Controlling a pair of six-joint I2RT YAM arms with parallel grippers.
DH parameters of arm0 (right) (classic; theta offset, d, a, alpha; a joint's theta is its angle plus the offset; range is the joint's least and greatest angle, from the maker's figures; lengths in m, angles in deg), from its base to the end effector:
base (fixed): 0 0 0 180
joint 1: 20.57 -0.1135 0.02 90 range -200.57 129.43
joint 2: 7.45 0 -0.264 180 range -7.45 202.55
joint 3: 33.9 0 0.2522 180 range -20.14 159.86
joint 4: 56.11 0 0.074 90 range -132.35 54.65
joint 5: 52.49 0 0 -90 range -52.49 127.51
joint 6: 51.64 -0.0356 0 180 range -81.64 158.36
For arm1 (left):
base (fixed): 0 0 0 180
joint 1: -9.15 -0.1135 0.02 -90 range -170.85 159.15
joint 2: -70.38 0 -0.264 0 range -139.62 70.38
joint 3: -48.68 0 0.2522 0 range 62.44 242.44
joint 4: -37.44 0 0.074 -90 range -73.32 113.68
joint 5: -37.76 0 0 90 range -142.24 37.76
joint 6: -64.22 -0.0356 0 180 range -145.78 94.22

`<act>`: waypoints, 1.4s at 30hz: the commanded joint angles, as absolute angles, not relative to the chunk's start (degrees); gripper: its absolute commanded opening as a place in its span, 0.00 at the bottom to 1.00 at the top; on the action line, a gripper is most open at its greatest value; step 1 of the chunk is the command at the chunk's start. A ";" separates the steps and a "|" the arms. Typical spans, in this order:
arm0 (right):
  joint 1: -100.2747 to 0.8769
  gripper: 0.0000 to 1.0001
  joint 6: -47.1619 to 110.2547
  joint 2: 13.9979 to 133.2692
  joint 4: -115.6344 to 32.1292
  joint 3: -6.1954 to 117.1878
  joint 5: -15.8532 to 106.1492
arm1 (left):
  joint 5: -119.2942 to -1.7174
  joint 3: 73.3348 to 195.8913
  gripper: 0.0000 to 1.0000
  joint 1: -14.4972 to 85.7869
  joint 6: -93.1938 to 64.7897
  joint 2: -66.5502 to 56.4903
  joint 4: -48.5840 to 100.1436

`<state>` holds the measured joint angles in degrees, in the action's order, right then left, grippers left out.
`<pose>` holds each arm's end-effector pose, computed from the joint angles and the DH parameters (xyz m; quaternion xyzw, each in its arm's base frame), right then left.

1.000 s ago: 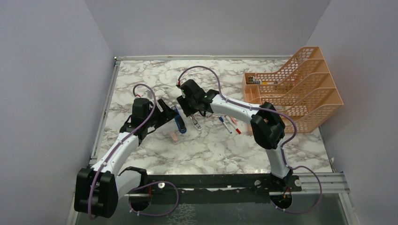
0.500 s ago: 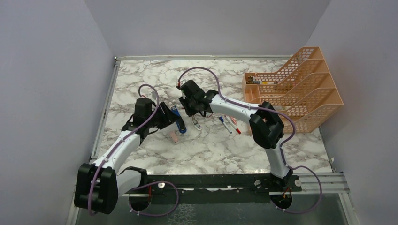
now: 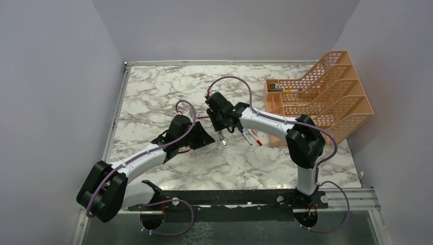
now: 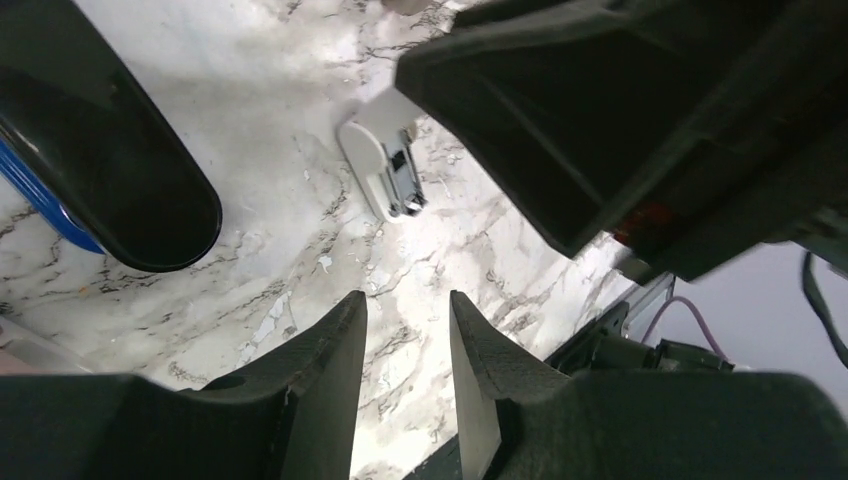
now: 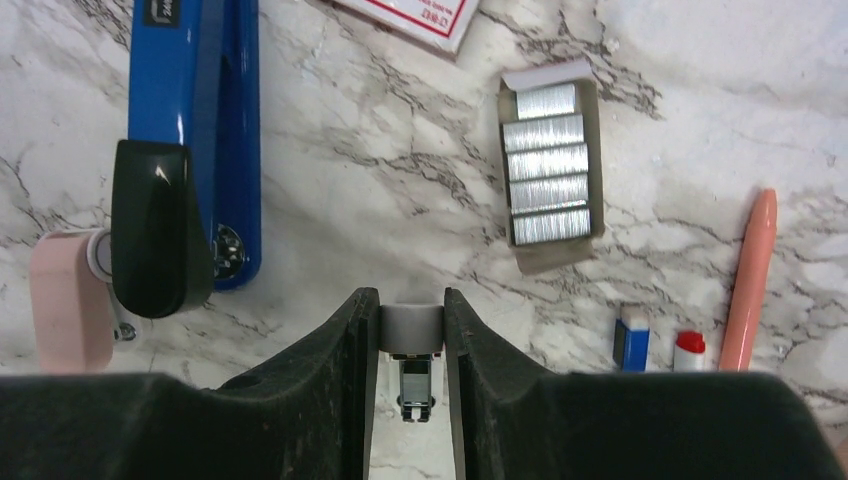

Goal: Load the staples into the stapler

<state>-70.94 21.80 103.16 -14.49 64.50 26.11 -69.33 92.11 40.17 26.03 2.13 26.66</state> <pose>0.2757 0.3218 0.2194 -0.2456 0.9140 0.0916 0.3097 0.1994 -0.1321 0.1900 -0.0919 0.8774 -0.3981 0.2516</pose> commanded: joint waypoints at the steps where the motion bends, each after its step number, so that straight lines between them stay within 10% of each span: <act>1: -70.51 0.32 17.49 98.39 -13.51 61.11 23.36 | -61.53 90.17 0.36 43.22 31.26 0.70 32.78; 42: -70.38 0.32 12.10 92.99 -15.19 53.92 29.83 | -58.78 91.23 0.05 51.60 34.07 -19.92 45.65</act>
<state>-70.70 12.67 95.84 -14.58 55.56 26.92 -60.34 90.80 51.27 33.61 -18.48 45.28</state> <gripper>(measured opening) 0.326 0.096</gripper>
